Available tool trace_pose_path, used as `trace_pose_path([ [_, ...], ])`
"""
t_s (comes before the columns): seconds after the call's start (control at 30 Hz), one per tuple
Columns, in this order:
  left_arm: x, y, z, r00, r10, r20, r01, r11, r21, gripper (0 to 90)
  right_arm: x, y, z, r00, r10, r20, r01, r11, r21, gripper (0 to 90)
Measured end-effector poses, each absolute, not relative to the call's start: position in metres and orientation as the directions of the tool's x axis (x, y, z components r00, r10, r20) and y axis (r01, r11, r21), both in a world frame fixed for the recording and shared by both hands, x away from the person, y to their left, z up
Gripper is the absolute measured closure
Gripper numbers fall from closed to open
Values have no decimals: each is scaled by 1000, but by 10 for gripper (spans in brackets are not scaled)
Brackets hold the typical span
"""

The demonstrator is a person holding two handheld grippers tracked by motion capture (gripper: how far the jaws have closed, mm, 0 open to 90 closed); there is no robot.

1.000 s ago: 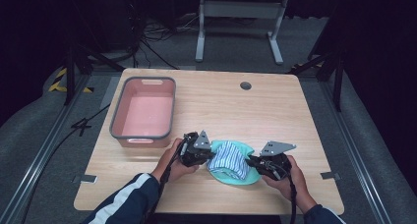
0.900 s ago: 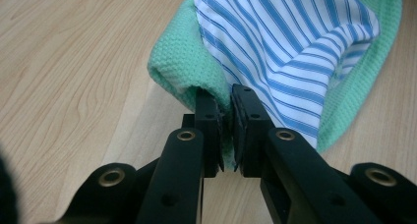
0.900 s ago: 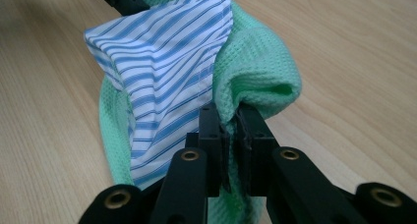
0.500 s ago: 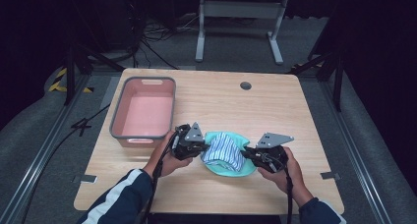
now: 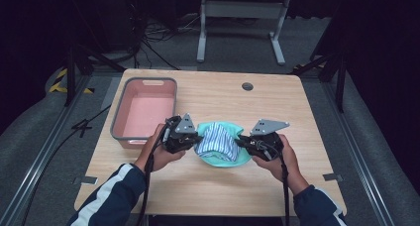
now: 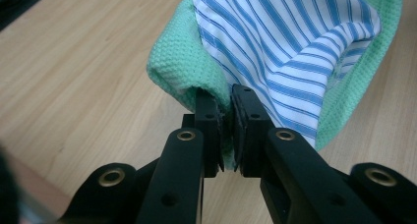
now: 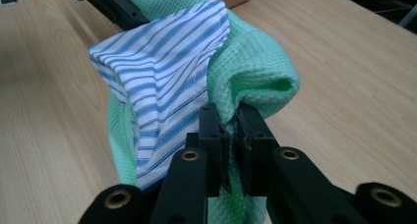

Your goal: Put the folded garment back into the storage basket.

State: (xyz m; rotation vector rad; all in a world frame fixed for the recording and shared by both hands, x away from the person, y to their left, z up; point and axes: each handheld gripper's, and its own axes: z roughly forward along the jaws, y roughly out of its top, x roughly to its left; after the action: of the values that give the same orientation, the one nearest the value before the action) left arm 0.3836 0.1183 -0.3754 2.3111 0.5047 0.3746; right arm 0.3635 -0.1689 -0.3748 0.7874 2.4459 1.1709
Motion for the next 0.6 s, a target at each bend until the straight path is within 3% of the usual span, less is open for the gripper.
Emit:
trace_pose_path([
  [0.6, 385, 157, -338, 830, 531, 171, 266, -646, 716, 824, 383, -123, -333, -828, 552, -101, 270, 550, 790, 822],
])
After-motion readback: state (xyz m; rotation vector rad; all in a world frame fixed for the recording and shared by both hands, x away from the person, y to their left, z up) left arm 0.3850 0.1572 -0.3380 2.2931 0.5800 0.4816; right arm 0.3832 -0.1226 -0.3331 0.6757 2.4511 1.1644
